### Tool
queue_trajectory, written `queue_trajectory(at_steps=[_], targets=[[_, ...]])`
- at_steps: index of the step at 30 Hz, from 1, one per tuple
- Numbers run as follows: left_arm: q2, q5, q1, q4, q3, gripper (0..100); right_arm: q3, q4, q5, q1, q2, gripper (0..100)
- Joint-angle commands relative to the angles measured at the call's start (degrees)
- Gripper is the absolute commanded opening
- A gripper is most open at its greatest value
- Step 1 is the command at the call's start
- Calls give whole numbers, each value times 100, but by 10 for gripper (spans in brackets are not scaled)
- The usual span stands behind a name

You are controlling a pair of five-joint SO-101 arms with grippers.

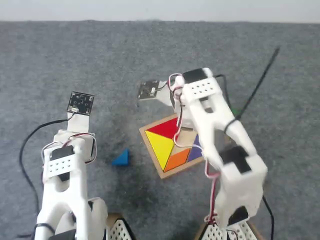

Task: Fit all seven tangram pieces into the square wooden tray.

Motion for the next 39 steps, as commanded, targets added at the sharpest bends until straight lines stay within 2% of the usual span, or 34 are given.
queue_trajectory(at_steps=[1, 9, 14, 23, 25, 29, 32, 35, 39], targets=[[-202, -62, -26, -97, -48, 16, -721, -31, 334, 40, 549, 393], [-202, -62, -26, -97, -48, 16, -1477, 75, 360, -75, 1464, 335], [-202, -62, -26, -97, -48, 16, -1846, 48, 686, 75, 1947, 282], [-202, -62, -26, -97, -48, 16, -2198, 57, 659, 40, 2114, 10], [-202, -62, -26, -97, -48, 16, -2303, 189, 536, 48, 2132, 10], [-202, -62, -26, -97, -48, 16, -2637, 338, -158, 92, 2167, 12], [-202, -62, -26, -97, -48, 16, -2813, 338, -1108, 127, 2167, 12], [-202, -62, -26, -97, -48, 16, -2884, 338, -2312, 154, 2158, 12], [-202, -62, -26, -97, -48, 16, -2884, 338, -4273, 268, 2132, 12]])
